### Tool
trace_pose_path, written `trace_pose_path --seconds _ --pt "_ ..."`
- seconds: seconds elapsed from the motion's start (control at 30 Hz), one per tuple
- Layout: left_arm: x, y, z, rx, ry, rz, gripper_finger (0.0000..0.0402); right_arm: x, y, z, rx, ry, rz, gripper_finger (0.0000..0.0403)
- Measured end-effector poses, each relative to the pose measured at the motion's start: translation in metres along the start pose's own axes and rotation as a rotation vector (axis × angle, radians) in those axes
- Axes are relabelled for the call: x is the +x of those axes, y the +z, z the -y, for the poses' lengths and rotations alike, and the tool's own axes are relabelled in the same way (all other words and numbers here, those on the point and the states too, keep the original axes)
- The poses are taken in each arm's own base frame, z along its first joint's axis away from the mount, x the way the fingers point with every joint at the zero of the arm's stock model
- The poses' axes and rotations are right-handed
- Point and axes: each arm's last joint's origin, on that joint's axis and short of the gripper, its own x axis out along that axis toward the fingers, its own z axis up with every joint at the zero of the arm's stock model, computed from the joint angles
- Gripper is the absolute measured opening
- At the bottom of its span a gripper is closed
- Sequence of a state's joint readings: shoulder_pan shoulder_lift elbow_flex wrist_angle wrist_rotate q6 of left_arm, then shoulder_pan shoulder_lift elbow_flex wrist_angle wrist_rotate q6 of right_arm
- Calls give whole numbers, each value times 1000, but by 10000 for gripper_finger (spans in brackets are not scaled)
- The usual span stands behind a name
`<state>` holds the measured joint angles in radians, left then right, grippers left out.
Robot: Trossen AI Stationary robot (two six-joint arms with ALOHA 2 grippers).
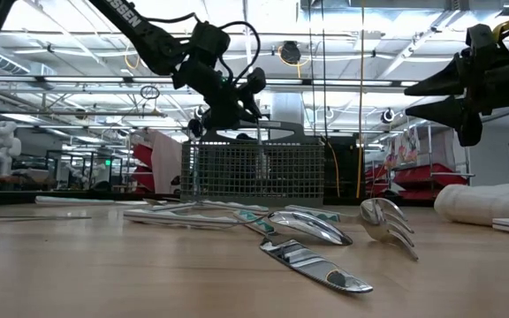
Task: Sort silverware
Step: Put the top left blue fork into the gray silverware basket, then put the bottom right blue fork into the gray silverware basket
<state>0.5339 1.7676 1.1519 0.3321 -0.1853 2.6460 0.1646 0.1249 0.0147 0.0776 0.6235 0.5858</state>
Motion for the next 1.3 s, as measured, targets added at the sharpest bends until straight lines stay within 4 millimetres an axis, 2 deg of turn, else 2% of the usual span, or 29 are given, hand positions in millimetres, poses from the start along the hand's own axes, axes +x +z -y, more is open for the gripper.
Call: trace_pose_path --seconds 0.27,0.5,0.6,0.7,0.9,1.0,1.07,1.13,1.2,1.3 --pt "0 1 0 -20 -8 1 96 0 0 0 0 1 0 196" --pt "-6 -3 -11 -48 32 -30 96 0 0 0 -3 1 0 201" --pt "-11 -10 -20 -71 83 -93 96 0 1 0 3 5 6 201" --pt "-22 -28 -36 -192 173 -189 96 0 3 -2 42 23 33 201" --pt "-69 -90 -80 -649 420 -320 96 -1 15 -9 61 96 134 201" --pt "-108 -123 -99 -1077 574 -340 95 -4 25 -15 42 171 203 201" --pt "-138 -144 -103 -1403 705 -296 95 -6 35 -20 28 196 238 201" --pt "-165 -159 -100 -1738 803 -152 95 -8 46 -27 14 221 254 201" --pt "-187 -166 -94 -2008 837 115 95 -8 56 -33 -11 229 257 201" --pt "-208 -166 -85 -2240 689 541 95 -7 73 -46 -53 231 218 201"
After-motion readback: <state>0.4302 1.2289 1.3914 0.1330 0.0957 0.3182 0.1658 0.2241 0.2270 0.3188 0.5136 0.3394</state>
